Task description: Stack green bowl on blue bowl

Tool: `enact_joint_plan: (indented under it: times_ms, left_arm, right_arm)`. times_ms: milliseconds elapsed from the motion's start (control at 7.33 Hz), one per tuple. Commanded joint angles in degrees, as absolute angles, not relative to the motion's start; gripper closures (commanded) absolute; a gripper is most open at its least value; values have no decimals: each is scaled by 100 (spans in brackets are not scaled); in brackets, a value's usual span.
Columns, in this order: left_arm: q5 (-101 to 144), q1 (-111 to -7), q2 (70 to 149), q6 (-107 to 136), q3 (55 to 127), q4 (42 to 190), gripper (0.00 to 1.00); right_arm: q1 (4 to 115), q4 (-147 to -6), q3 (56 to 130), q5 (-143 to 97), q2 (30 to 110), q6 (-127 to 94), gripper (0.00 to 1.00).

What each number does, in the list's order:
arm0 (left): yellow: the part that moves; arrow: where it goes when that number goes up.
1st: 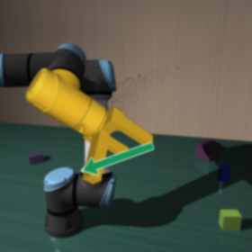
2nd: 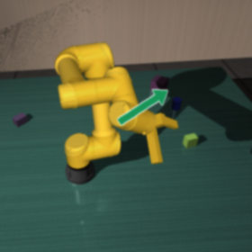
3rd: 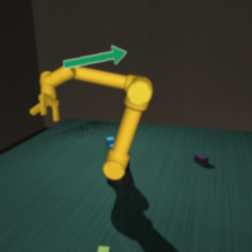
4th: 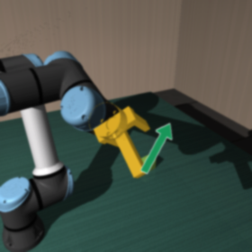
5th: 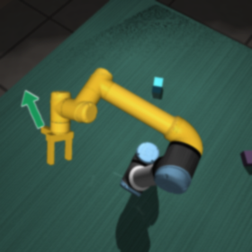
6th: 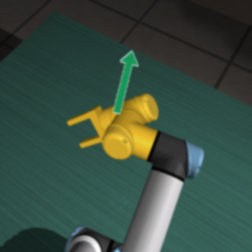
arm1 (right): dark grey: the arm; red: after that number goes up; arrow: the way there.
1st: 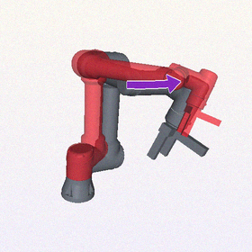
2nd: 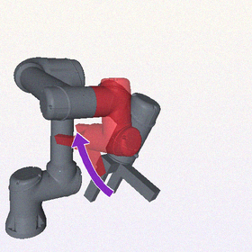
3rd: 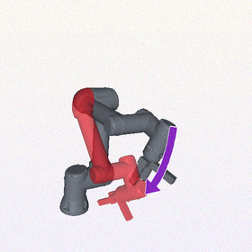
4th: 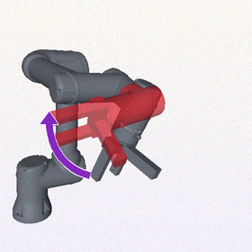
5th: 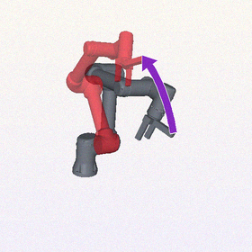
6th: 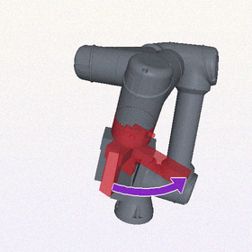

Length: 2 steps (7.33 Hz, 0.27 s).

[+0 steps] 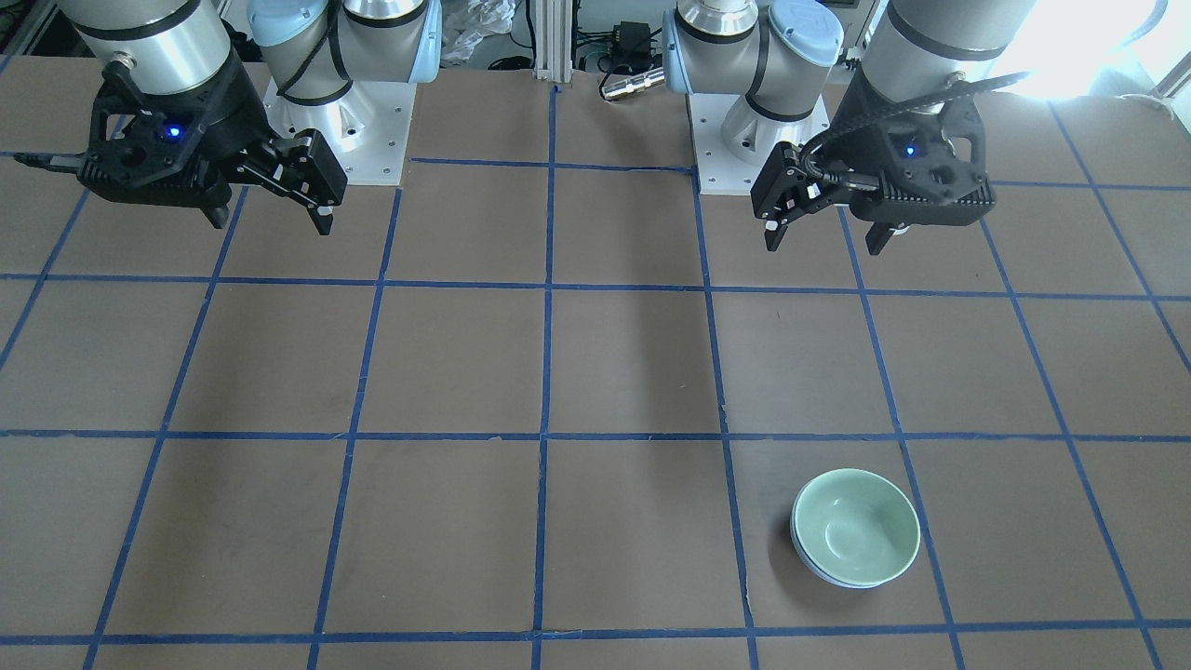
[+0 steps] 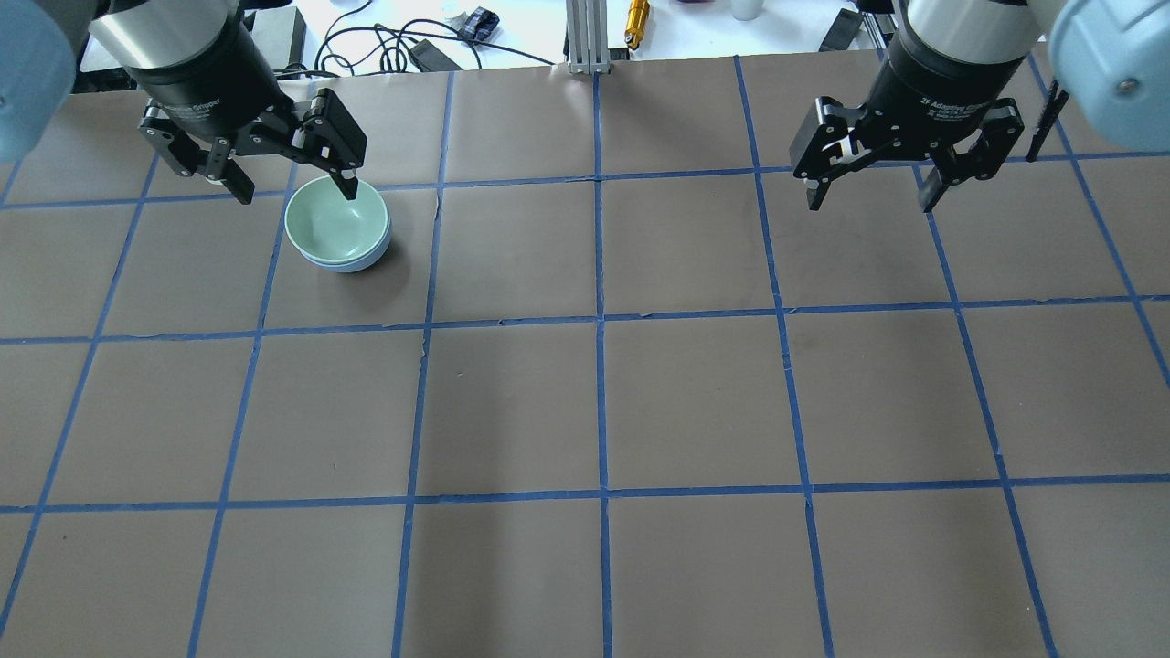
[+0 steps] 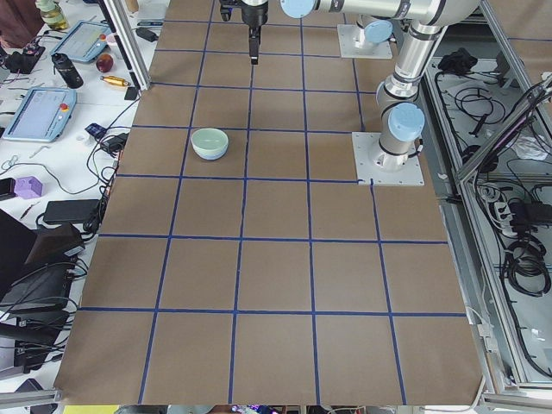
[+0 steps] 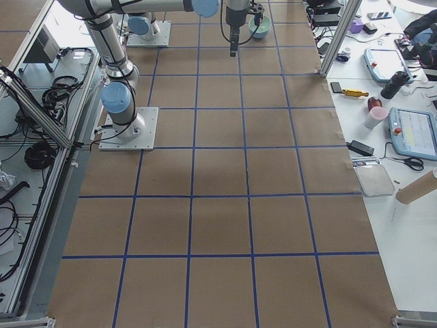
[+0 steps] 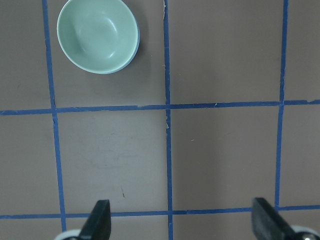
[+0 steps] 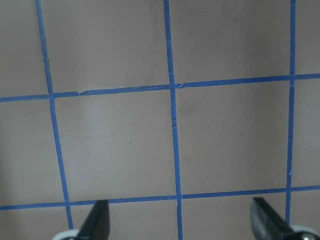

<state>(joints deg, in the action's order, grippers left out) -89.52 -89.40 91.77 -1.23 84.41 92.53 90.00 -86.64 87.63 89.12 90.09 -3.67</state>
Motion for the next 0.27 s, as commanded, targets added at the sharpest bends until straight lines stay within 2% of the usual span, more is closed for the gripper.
enact_joint_plan:
  times_ms: [0,136]
  left_arm:
    - [-8947,-8930,9176,-123,8446,9246,0]
    - [-8947,-8921,9184,-123,8438,9237,0]
  right_arm:
    - [9000,-8666,8763,8912,9009,-369,0]
    - [9000,-8657,8763,8912,9009,-369,0]
